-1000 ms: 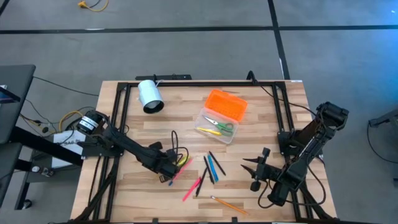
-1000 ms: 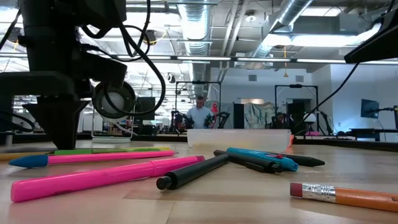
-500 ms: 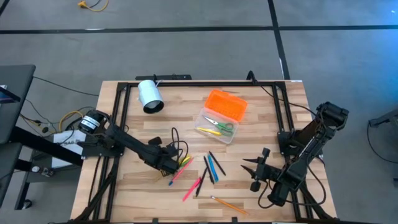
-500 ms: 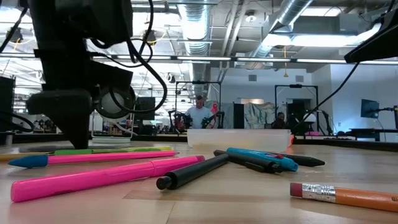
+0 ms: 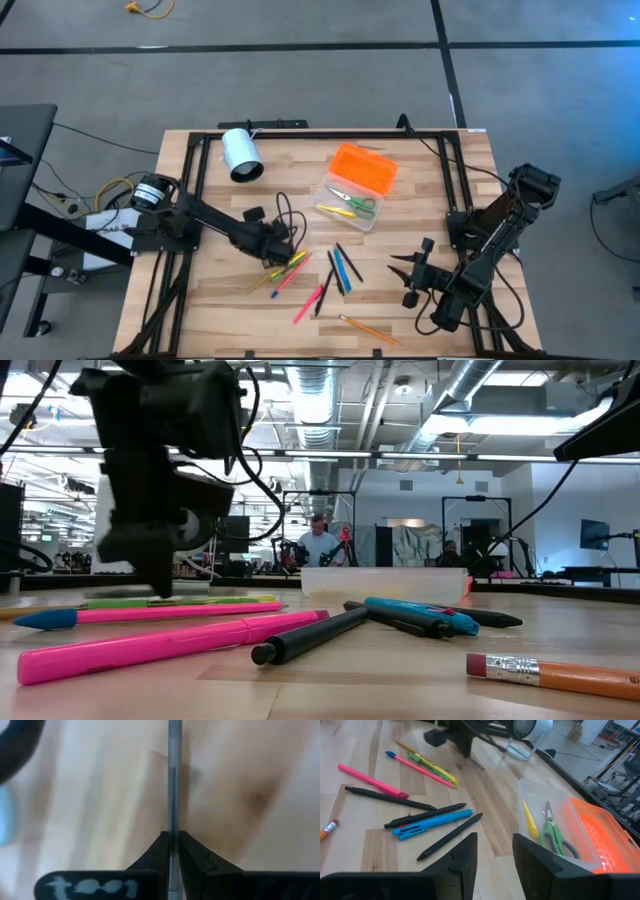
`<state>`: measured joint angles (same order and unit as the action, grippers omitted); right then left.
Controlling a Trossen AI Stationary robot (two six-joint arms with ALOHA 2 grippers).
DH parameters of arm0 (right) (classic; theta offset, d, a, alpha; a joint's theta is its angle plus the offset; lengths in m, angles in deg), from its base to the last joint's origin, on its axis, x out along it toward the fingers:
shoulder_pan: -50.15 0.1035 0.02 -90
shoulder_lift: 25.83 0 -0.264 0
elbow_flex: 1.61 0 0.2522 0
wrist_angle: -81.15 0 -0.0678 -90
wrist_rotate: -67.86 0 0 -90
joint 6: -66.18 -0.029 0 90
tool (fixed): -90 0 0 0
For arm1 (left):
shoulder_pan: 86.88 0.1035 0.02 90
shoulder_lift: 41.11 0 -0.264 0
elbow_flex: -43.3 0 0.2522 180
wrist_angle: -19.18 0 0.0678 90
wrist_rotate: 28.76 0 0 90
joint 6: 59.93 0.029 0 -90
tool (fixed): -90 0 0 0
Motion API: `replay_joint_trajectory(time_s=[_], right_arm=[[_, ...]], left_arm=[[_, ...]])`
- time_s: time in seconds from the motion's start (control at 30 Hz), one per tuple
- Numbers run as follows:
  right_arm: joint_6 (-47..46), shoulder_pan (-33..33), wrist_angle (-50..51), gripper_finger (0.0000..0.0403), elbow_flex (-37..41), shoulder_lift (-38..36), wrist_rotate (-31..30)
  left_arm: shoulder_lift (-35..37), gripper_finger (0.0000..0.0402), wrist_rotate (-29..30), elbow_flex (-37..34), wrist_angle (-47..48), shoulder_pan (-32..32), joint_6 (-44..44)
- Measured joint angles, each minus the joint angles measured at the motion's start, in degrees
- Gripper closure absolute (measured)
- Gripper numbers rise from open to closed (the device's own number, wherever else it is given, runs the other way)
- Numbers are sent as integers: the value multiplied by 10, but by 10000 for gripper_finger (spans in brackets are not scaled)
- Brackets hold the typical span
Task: Pick & place school supplies into a supply box
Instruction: Put the grey pen into the supply box
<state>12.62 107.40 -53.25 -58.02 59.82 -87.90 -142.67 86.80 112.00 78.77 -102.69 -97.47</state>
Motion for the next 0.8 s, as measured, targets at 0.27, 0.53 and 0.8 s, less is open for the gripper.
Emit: replay_joint_trajectory(time_s=[0.27, 0.53, 0.8], right_arm=[[0, 0, 3, 285, 0, 0, 0], [0, 0, 6, 285, 0, 0, -2], [0, 0, 7, 285, 0, 0, -2]], left_arm=[[1, 390, 54, 1, -2, -3, -7], [1, 391, 81, 12, -6, -7, 14], [2, 391, 132, 65, -24, -15, 84]])
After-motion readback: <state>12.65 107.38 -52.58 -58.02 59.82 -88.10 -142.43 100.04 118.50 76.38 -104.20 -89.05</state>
